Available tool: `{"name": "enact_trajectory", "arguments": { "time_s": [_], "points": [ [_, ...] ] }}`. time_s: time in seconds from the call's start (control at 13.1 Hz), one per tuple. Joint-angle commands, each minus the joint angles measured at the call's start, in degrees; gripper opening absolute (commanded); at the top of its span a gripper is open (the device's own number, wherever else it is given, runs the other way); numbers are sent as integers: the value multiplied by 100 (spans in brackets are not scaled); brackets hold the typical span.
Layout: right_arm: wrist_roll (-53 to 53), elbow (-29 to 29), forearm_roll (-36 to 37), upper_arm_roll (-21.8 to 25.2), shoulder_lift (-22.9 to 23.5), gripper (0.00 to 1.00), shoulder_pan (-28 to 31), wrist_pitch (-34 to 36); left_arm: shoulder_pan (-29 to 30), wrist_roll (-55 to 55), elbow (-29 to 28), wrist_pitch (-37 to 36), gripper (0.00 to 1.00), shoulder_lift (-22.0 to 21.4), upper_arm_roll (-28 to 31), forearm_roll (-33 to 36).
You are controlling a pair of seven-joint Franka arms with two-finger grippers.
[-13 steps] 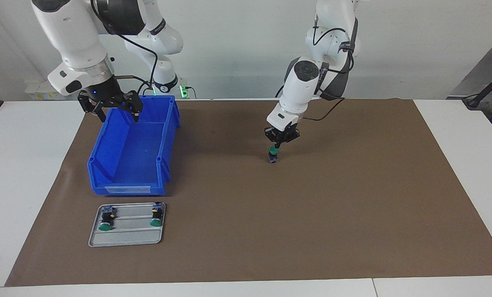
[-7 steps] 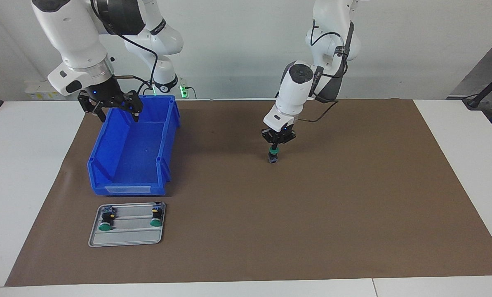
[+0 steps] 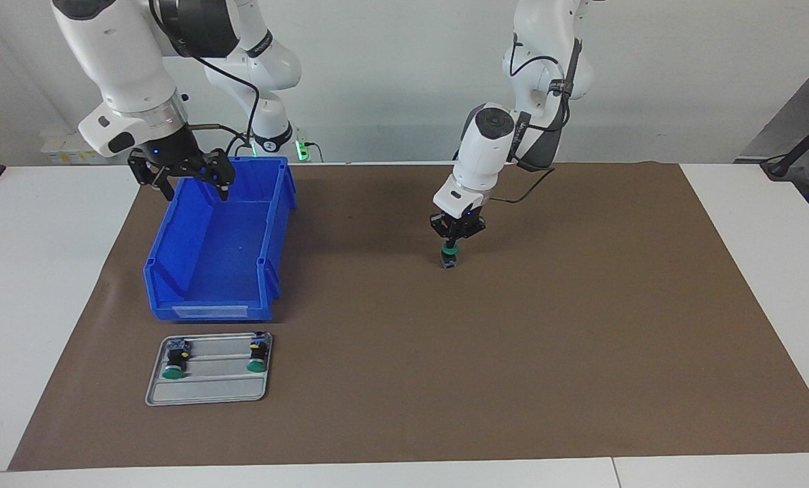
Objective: Place and press button with both arms
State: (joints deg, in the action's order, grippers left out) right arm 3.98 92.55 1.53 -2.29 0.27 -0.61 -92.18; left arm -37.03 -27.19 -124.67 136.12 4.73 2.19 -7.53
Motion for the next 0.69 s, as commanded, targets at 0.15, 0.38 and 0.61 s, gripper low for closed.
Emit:
{"name": "enact_trajectory", "arguments": {
  "time_s": [0.15,0.38,0.61],
  "points": [
    [-152,-17,-101,-17,-9,100,0,69,-59,-41,-129,302,0,160,89,146],
    [-152,-35,-101,-17,-1,100,0,25,11,3,546,-547,0,108,123,217],
    [-90,-35,-101,-17,-1,100,-114,-28,344,291,1417,-1568,0,81,159,217]
  ]
}}
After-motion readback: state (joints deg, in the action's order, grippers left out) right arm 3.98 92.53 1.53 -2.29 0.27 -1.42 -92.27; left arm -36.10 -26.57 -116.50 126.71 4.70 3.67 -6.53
